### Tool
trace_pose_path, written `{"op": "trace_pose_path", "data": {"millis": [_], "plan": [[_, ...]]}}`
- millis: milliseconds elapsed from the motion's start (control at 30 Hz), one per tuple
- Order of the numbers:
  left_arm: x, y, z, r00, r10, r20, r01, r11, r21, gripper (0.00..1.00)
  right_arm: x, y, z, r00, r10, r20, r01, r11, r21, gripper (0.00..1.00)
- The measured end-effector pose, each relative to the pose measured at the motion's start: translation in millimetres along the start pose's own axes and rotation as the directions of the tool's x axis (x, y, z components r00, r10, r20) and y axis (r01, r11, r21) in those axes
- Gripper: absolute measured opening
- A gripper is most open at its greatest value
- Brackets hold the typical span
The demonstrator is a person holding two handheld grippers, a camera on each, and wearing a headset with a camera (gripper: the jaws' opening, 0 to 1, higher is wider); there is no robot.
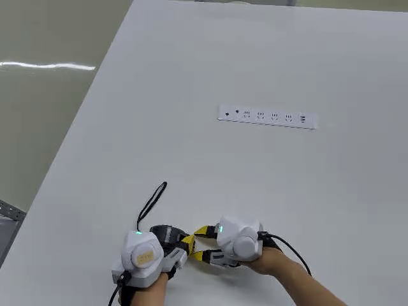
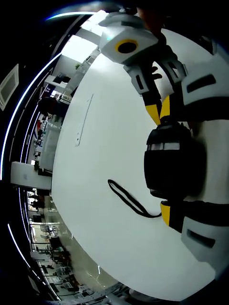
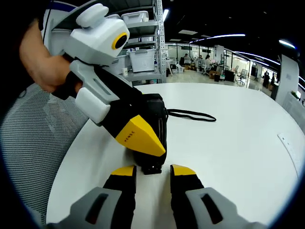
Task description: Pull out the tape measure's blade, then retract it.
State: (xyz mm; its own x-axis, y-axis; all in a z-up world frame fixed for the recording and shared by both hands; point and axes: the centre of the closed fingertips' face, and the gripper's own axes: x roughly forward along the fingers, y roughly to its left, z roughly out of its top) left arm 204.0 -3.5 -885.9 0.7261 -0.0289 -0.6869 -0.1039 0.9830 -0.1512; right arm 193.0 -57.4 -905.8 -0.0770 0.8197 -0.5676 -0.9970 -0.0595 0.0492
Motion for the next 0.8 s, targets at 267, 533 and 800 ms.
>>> {"op": "trace_pose_path", "data": {"millis": [267,533,800], "plan": [[-2.0,-2.4,1.4,0.9998,-0.019,0.001,0.019,0.998,0.06,0.65,-4.9,1.7,-1.5,0.9999,-0.012,-0.009,0.012,1.0,0.016,0.32],[-5.1,-6.4,7.1,0.9988,-0.049,0.007,0.047,0.99,0.13,0.67,-15.0,3.2,-1.5,0.9993,-0.034,-0.018,0.034,0.999,0.033,0.37],[-10.0,-6.0,7.2,0.9974,-0.072,0.004,0.07,0.98,0.188,0.7,-28.1,2.4,0.8,0.9977,-0.065,-0.022,0.066,0.997,0.042,0.41]]}}
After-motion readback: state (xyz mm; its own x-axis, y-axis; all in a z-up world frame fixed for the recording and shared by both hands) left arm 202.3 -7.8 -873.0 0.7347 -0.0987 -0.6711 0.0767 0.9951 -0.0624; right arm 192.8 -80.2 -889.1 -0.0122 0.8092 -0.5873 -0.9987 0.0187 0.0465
